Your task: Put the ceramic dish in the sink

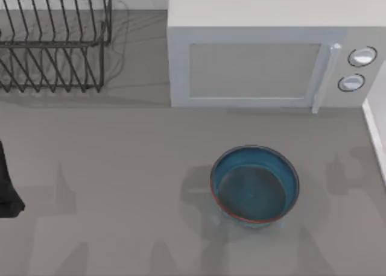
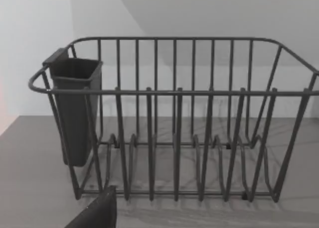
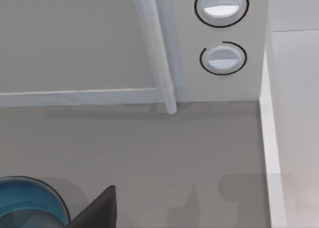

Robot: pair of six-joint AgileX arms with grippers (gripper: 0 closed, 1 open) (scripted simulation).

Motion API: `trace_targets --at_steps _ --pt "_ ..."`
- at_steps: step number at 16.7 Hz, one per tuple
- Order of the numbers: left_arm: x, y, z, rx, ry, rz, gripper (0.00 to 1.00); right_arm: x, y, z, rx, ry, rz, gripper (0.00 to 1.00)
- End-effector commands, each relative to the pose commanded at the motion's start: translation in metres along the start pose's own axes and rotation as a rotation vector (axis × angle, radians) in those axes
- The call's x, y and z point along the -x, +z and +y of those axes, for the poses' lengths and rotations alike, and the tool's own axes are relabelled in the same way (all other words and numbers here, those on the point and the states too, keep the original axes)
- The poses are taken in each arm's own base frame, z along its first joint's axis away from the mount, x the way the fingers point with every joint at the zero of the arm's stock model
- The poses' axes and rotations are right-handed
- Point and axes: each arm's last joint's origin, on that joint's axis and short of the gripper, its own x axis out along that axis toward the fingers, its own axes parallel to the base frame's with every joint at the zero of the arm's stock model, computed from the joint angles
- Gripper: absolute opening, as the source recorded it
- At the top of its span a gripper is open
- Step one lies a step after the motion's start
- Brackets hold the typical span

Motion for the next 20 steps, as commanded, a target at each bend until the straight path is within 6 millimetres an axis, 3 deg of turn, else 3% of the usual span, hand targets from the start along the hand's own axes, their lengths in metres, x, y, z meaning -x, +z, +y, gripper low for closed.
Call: trace_targets --at_steps 5,9,12,16,20 --pt "0.000 0.000 0.000 0.000 0.000 0.000 1.00 -0.058 0.046 0.041 -0.042 -0.026 0.501 1.00" --pt "0.000 0.000 0.000 0.000 0.000 0.000 1.00 -0.113 0.056 0.080 -0.035 -0.101 0.819 1.00" --pt "0.000 0.000 0.000 0.000 0.000 0.000 1.00 -0.142 0.057 0.108 -0.022 -0.153 0.961 1.00" --pt "0.000 0.000 0.000 0.000 0.000 0.000 1.00 -0.165 0.054 0.131 -0.007 -0.196 1.055 1.00" --pt "0.000 0.000 0.000 0.000 0.000 0.000 1.00 -0.168 0.053 0.133 -0.005 -0.202 1.065 1.00"
